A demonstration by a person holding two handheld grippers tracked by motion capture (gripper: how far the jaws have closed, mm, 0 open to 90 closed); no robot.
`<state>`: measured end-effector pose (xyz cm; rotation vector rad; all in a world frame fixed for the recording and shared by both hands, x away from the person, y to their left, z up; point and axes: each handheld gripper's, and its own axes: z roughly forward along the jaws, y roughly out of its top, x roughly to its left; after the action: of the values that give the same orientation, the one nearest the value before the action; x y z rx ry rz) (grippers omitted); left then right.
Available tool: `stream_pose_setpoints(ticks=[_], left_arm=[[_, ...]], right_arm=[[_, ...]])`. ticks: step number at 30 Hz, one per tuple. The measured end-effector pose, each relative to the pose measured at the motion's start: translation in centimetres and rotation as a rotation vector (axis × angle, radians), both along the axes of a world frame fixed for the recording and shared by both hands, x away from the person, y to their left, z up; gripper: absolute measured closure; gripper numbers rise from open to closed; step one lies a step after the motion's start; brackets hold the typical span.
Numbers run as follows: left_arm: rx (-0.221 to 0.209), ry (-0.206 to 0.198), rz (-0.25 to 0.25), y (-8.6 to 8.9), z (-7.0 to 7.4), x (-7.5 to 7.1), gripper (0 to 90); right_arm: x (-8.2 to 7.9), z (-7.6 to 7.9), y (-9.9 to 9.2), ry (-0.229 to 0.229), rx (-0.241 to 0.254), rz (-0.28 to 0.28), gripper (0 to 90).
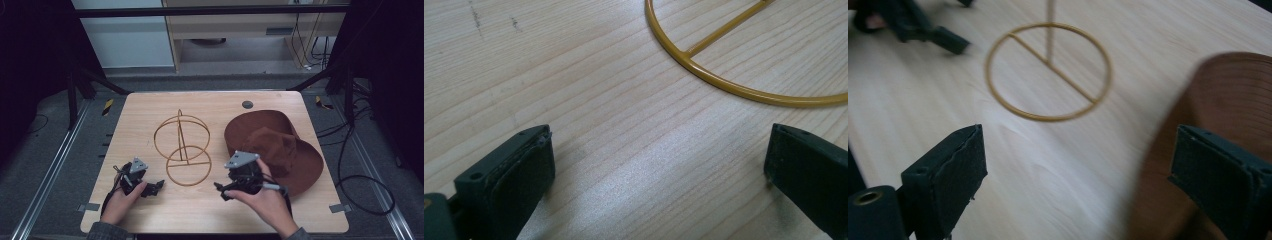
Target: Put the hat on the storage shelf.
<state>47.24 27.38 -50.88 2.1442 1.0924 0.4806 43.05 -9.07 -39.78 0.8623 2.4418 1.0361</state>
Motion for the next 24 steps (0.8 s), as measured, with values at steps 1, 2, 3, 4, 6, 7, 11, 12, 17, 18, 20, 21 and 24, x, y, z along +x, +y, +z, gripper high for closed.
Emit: stream_pose_setpoints(ticks=[1,2,3,4,6,7,11,12,17,18,20,21,24], left_arm=[[0.0,0.0,0.0,0.0,0.0,0.0,0.0],[0.002,0.0,-0.001,0.0,0.0,0.0,0.0],[0.002,0.0,-0.001,0.0,0.0,0.0,0.0],[0.001,0.0,0.0,0.0,0.0,0.0,0.0],[0.0,0.0,0.0,0.0,0.0,0.0,0.0],[0.001,0.0,0.0,0.0,0.0,0.0,0.0],[0.001,0.0,-0.001,0.0,0.0,0.0,0.0],[0.002,-0.001,-0.002,0.0,0.0,0.0,0.0],[-0.003,-0.001,0.002,0.0,0.0,0.0,0.0],[-0.002,-0.002,0.001,0.0,0.0,0.0,0.0],[-0.002,-0.001,0.002,0.0,0.0,0.0,0.0],[-0.002,-0.001,0.002,0.0,0.0,0.0,0.0],[-0.002,-0.001,0.002,0.0,0.0,0.0,0.0]], right_arm=[[0.4,0.5,-0.7,0.008,-0.009,-0.016,8.9],[0.8,0.9,-1.3,0.016,-0.013,-0.029,9.0],[0.8,0.9,-1.3,0.016,-0.013,-0.029,9.0],[1.5,1.7,-2.7,0.02,-0.054,-0.057,9.1],[2.1,2.2,-3.9,0.035,-0.075,-0.085,9.6],[2.4,2.5,-4.5,0.046,-0.084,-0.1,9.6],[3.9,3.5,-7.4,0.09,-0.099,-0.155,9.3],[3.9,3.5,-7.4,0.09,-0.099,-0.155,9.3],[5.3,4.6,-10.2,0.152,-0.103,-0.199,10.3],[5.4,4.7,-10.6,0.151,-0.113,-0.203,10.2],[5.8,5.0,-11.3,0.156,-0.131,-0.204,8.8],[6.0,5.1,-11.6,0.159,-0.135,-0.211,8.2],[6.4,5.3,-12.3,0.17,-0.144,-0.22,8.8]])
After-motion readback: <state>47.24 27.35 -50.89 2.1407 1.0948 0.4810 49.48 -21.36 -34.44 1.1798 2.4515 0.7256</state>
